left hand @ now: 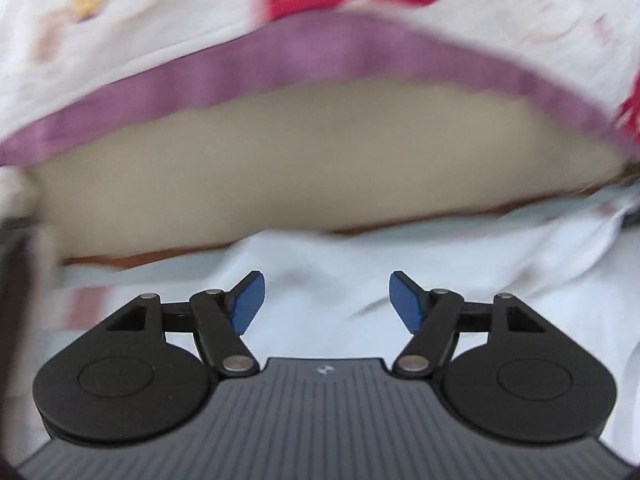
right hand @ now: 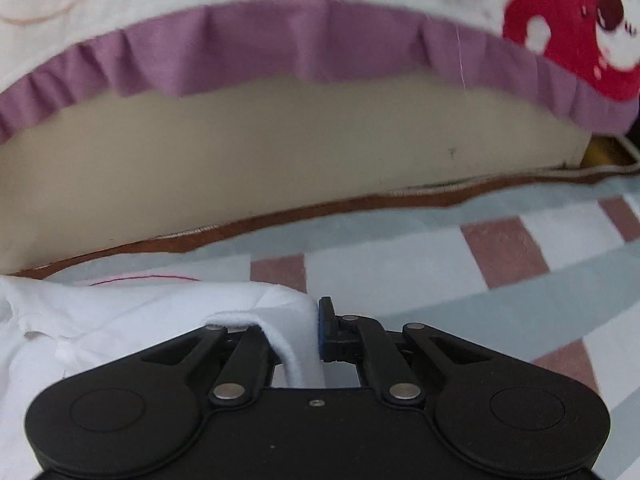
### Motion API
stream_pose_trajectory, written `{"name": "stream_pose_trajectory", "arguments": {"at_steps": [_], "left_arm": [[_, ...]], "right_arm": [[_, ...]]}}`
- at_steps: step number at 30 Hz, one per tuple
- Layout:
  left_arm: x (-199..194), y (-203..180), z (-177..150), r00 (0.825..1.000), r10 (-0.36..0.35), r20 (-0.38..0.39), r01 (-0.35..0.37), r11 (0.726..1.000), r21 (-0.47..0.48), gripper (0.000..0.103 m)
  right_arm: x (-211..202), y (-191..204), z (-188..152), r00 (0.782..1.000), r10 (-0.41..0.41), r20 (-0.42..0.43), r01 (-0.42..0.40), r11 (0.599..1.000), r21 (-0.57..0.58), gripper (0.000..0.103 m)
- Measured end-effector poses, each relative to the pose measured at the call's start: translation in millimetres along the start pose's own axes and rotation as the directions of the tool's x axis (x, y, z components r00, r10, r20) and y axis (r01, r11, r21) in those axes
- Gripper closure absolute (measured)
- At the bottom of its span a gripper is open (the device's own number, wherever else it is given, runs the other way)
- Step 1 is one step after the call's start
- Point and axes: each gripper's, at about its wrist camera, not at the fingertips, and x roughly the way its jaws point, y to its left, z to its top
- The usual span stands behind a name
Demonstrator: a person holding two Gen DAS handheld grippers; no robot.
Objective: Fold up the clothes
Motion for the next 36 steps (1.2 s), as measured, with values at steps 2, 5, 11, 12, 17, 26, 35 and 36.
{"name": "stream_pose_trajectory", "arguments": {"at_steps": [2,5,11,12,17,26,35,36], "left_arm": [[2.0,27.4,-9.4,0.997,0.059,-0.041,-0.058,0.998,0.011,0.034],[11.4,64.3,-21.5,0.99,0.086,-0.111,-0.093,0.994,-0.057,0.034],[25.7,93.4,-43.1,0.986,0.027,-0.165,-0.052,0.988,-0.147,0.031],[29.6,92.7,-45.8,0.985,0.036,-0.171,-0.06,0.989,-0.138,0.03],[47.1,100.5,-52.9,0.984,-0.006,-0.177,-0.04,0.967,-0.253,0.03],[-57.0,105.8,-35.9,0.997,0.078,0.029,-0.058,0.906,-0.418,0.088],[-258.9,107.5,-65.4,0.853,0.458,0.249,-0.153,0.676,-0.721,0.088],[-269.9,106.2,-72.5,0.849,0.47,0.24,-0.159,0.66,-0.734,0.088]], "right_arm": [[-3.5,2.5,0.2,1.0,-0.01,0.011,0.01,1.0,-0.015,0.101],[-10.3,14.0,-1.1,0.997,-0.032,0.069,0.036,0.998,-0.059,0.101],[-14.8,27.5,-2.8,0.992,-0.071,0.103,0.084,0.987,-0.136,0.101],[-14.7,26.9,-2.4,0.993,-0.068,0.101,0.081,0.988,-0.132,0.101],[-24.2,21.0,-0.1,0.994,0.023,0.109,-0.013,0.996,-0.088,0.101],[-93.3,-2.1,-12.9,0.946,0.291,0.146,-0.295,0.956,0.003,0.101],[-140.4,-11.7,-33.2,0.906,0.393,0.158,-0.41,0.906,0.1,0.101],[-144.5,-12.3,-35.4,0.903,0.4,0.159,-0.419,0.901,0.111,0.101]]}}
